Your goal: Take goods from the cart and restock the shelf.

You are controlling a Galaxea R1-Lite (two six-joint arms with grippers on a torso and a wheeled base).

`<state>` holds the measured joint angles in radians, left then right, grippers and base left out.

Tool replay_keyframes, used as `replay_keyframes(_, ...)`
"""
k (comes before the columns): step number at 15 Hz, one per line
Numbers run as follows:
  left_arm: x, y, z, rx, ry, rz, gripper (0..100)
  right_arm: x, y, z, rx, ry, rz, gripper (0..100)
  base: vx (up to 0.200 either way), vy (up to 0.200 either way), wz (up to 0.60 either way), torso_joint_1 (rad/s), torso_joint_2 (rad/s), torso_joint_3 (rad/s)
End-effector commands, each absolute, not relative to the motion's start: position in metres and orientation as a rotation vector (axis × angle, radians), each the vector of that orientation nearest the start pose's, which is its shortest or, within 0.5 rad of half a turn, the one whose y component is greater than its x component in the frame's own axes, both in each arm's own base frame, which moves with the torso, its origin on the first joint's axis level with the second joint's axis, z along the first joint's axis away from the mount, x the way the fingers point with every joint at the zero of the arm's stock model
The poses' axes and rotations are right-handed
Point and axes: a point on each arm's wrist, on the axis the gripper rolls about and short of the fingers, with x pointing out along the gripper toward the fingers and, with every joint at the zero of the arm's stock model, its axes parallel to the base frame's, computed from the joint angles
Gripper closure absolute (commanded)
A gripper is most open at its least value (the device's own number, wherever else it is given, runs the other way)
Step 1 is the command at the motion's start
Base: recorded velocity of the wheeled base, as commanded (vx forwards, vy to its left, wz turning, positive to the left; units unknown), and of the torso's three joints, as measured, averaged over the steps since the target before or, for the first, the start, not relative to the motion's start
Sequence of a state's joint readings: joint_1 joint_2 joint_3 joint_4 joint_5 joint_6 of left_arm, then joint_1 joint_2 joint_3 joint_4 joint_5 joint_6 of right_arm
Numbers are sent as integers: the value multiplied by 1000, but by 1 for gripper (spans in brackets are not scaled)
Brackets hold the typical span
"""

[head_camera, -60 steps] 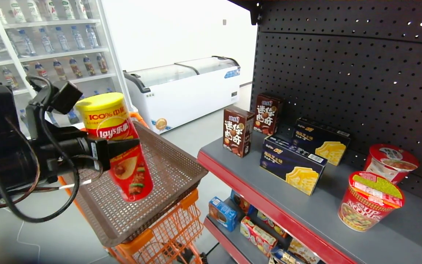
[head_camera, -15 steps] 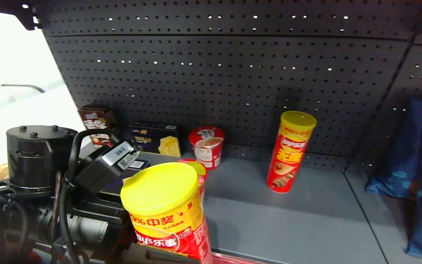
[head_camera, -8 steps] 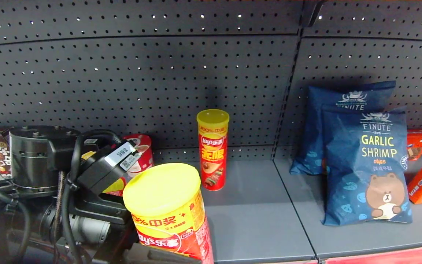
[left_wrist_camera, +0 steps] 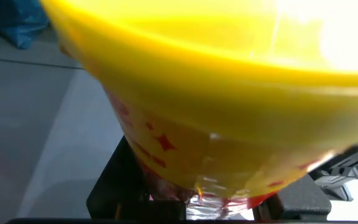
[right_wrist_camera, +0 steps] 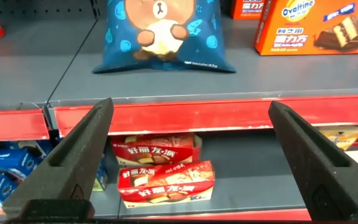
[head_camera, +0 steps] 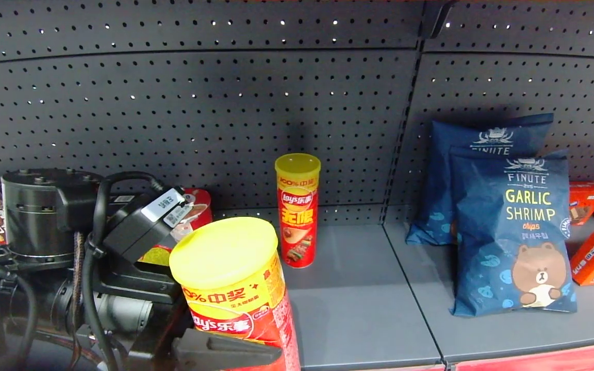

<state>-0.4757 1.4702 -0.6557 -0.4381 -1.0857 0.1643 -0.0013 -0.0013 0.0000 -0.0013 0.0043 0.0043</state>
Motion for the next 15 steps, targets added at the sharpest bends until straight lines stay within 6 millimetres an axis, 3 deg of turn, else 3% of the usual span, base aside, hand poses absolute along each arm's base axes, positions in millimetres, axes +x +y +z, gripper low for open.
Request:
replay_keyframes(1,193,-122,189,1,274,-1567,100,-23,0,76,3,-2,3,0,0,0,0,0,0,0)
replay_keyframes(4,193,-122,189,2,273,-1567,100,-23,0,76,6,-2,2,0,0,0,600,2,2,4)
replay_keyframes(15,193,-122,189,12,277,-1530,100,-21,0,77,-5,23,14,0,0,0,0,0,0,0)
